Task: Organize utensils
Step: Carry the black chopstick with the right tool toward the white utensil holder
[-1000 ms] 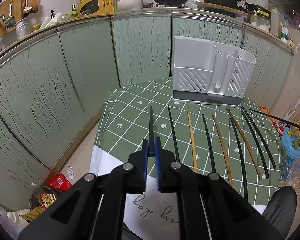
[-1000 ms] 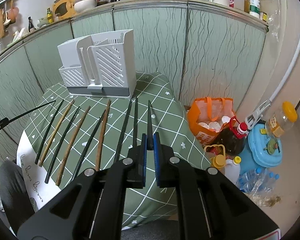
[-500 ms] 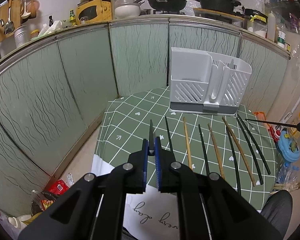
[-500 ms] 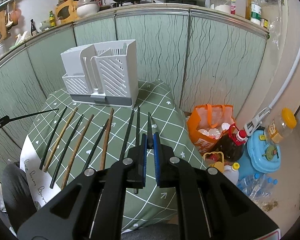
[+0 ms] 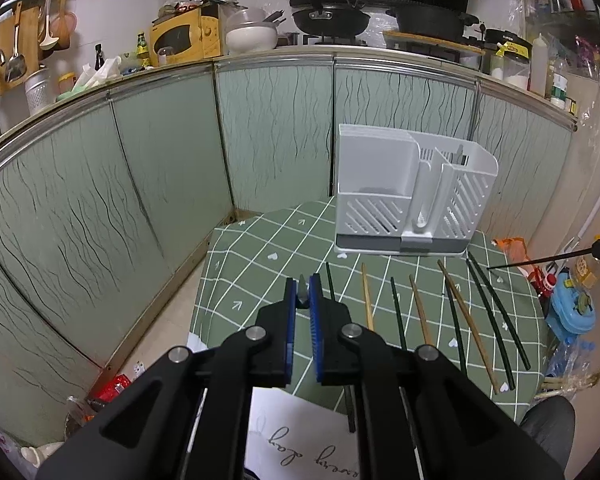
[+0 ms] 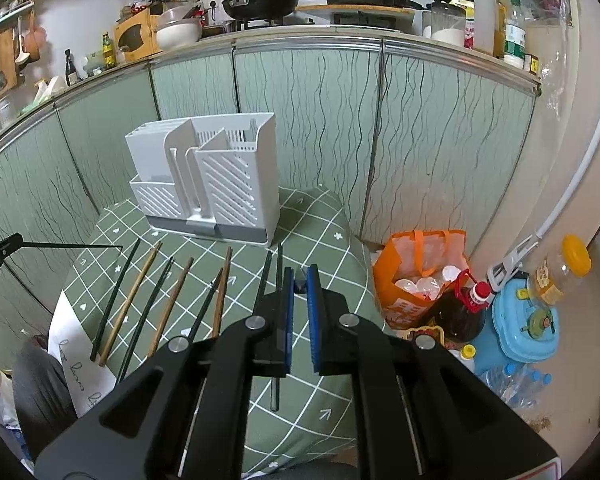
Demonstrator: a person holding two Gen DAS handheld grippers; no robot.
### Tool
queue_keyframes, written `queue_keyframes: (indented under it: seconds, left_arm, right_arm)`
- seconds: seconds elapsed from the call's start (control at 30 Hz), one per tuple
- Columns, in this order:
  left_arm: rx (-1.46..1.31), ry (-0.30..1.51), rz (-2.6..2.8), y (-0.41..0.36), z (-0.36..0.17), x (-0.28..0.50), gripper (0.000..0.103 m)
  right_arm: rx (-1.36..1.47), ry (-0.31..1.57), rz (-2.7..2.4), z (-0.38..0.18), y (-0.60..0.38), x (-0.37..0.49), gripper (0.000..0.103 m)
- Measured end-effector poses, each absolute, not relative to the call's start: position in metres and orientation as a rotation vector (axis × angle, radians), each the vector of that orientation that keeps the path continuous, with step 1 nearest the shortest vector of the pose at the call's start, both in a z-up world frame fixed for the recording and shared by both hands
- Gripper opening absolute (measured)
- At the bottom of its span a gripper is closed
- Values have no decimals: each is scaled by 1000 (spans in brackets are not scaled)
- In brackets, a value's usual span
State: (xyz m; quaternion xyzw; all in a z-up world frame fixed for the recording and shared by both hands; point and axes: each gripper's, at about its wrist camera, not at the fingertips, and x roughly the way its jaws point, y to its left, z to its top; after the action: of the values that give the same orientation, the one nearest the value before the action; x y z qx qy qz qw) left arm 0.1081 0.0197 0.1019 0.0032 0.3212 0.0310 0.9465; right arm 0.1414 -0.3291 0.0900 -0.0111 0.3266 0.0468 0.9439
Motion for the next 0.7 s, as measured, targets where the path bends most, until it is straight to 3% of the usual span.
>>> queue_keyframes:
  seconds: [0.7]
  left_arm:
    - [22, 619, 17, 12, 136, 137, 8]
  right_arm:
    - [5, 644, 120, 129, -331, 171, 6]
